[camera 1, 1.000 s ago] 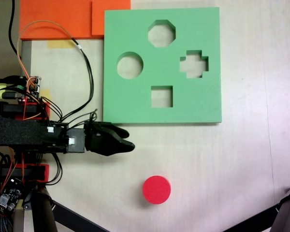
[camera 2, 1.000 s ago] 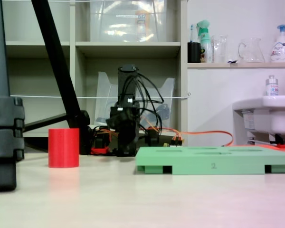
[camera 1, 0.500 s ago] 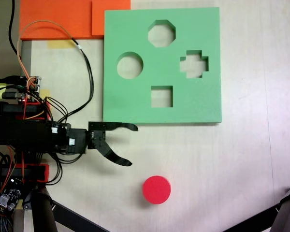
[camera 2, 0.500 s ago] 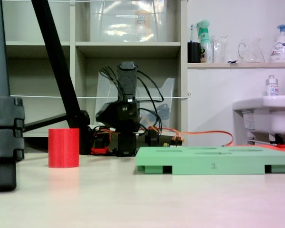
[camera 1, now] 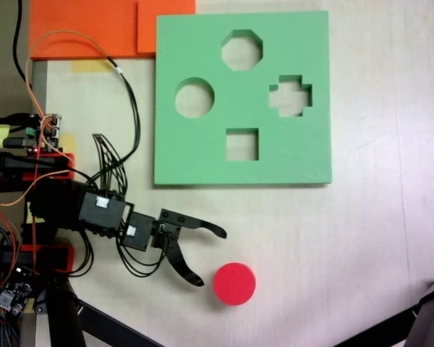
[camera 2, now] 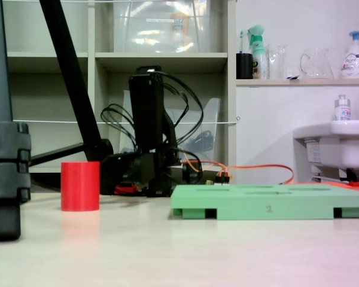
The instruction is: Put the cylinder block into the corresponding hole
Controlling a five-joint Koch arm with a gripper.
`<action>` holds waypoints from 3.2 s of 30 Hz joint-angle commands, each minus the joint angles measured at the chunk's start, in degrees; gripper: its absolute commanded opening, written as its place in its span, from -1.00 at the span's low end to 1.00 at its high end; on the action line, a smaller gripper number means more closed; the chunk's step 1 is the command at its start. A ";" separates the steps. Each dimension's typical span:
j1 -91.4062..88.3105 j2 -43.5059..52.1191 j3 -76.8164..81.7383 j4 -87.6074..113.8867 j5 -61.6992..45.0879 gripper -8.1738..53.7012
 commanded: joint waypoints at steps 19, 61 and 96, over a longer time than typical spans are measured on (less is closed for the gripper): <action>6.50 -4.66 -21.80 7.91 0.09 0.74; -58.62 14.50 -18.90 16.00 4.83 0.17; -64.78 5.63 -12.83 4.66 8.61 0.17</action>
